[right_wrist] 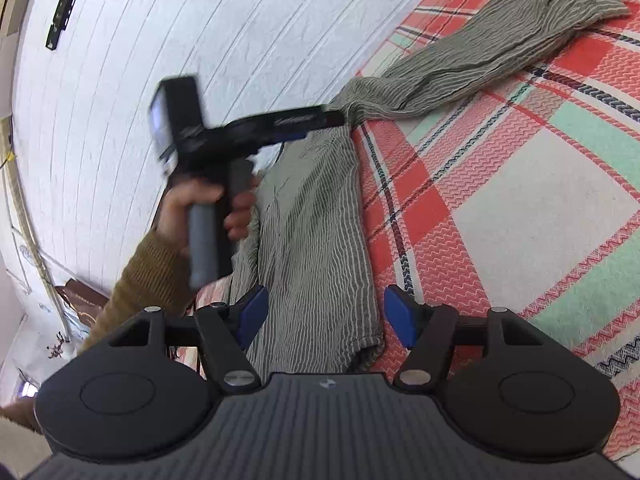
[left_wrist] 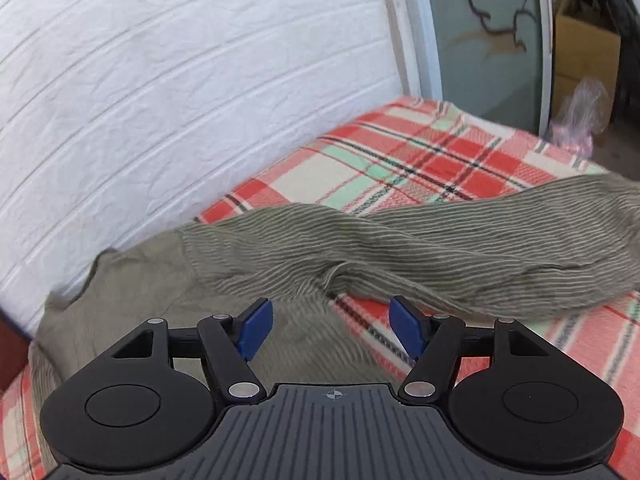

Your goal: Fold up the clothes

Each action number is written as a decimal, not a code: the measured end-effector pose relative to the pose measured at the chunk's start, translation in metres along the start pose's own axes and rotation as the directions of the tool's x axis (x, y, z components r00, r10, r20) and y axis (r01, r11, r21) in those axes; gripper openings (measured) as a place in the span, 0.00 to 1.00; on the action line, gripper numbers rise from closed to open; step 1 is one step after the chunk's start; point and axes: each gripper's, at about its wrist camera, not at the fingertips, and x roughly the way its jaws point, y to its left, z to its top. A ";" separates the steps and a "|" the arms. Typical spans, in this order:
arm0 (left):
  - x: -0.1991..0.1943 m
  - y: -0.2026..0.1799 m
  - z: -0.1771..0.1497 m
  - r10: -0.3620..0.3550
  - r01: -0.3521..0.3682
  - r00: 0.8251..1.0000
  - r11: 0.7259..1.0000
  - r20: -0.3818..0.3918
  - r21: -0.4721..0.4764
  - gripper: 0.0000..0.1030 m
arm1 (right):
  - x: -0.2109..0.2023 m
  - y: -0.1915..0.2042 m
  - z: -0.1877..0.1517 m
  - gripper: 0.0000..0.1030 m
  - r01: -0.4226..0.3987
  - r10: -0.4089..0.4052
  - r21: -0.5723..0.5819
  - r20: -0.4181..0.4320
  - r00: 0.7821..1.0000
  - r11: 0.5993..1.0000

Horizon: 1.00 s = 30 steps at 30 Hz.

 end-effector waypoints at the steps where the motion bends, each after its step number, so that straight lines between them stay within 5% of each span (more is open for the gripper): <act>1: 0.010 -0.004 0.003 0.019 -0.018 1.000 1.000 -0.012 0.019 0.75 | 0.001 0.001 0.001 0.67 0.003 -0.003 -0.007 -0.007 1.000 1.000; 10: 0.049 0.009 0.000 0.060 -0.059 0.994 0.998 -0.091 0.012 0.71 | -0.001 0.011 0.004 0.70 0.095 -0.098 -0.071 -0.043 0.994 0.993; 12: 0.054 0.010 0.004 0.058 -0.058 0.994 0.998 -0.091 0.003 0.48 | 0.001 0.012 0.004 0.71 0.106 -0.109 -0.065 -0.047 0.993 0.992; 14: 0.057 0.012 0.008 0.040 -0.043 0.994 0.999 -0.104 -0.019 0.03 | 0.002 0.013 0.005 0.71 0.115 -0.118 -0.057 -0.046 0.992 0.992; 22: 0.033 0.053 0.016 -0.090 0.073 0.993 0.975 -0.074 -0.209 0.02 | 0.003 0.024 -0.003 0.67 0.128 -0.143 -0.147 -0.098 0.985 0.981; 26: 0.021 0.073 0.018 -0.137 0.119 0.990 0.948 -0.039 -0.295 0.02 | 0.020 0.022 -0.003 0.32 0.132 -0.151 -0.147 -0.127 0.980 0.980; 27: 0.016 0.079 0.018 -0.145 0.129 0.989 0.943 -0.029 -0.307 0.02 | 0.025 0.021 -0.002 0.04 0.135 -0.154 -0.139 -0.133 0.979 0.981; 30: -0.002 0.105 0.015 -0.170 0.162 0.985 0.922 0.010 -0.351 0.03 | 0.022 0.037 0.001 0.05 0.074 -0.091 -0.148 -0.112 0.990 0.986</act>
